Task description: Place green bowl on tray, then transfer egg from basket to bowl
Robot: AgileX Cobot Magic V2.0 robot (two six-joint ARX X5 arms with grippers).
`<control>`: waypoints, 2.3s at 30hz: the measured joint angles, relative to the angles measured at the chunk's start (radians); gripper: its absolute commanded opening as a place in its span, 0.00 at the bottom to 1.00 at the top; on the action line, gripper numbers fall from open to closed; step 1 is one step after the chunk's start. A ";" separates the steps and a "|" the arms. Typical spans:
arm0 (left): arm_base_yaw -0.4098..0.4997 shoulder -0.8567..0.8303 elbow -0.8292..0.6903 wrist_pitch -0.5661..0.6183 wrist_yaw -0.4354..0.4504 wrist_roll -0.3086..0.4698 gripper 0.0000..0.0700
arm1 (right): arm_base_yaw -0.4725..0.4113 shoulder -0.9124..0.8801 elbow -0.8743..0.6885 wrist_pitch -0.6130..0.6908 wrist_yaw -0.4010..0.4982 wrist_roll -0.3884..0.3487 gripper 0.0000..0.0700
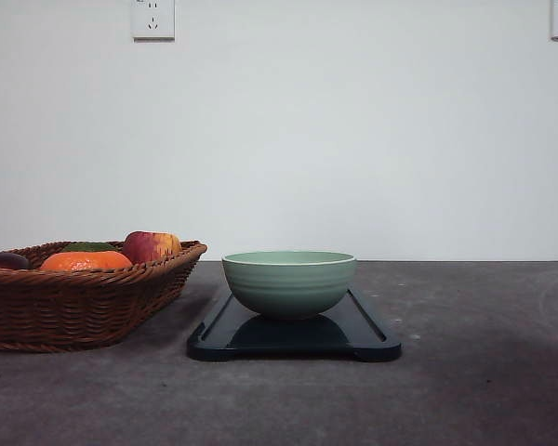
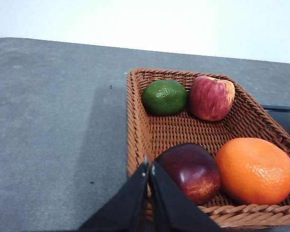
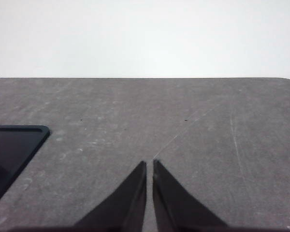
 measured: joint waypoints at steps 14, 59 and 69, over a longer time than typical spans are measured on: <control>0.000 0.000 0.000 0.000 0.000 0.000 0.00 | 0.000 0.000 0.000 0.000 0.000 0.000 0.02; 0.000 0.000 0.000 0.000 0.000 0.000 0.00 | 0.000 0.000 0.000 0.000 0.000 0.000 0.02; 0.000 0.000 0.000 0.000 0.000 0.000 0.00 | 0.000 0.000 0.000 0.000 0.000 0.000 0.02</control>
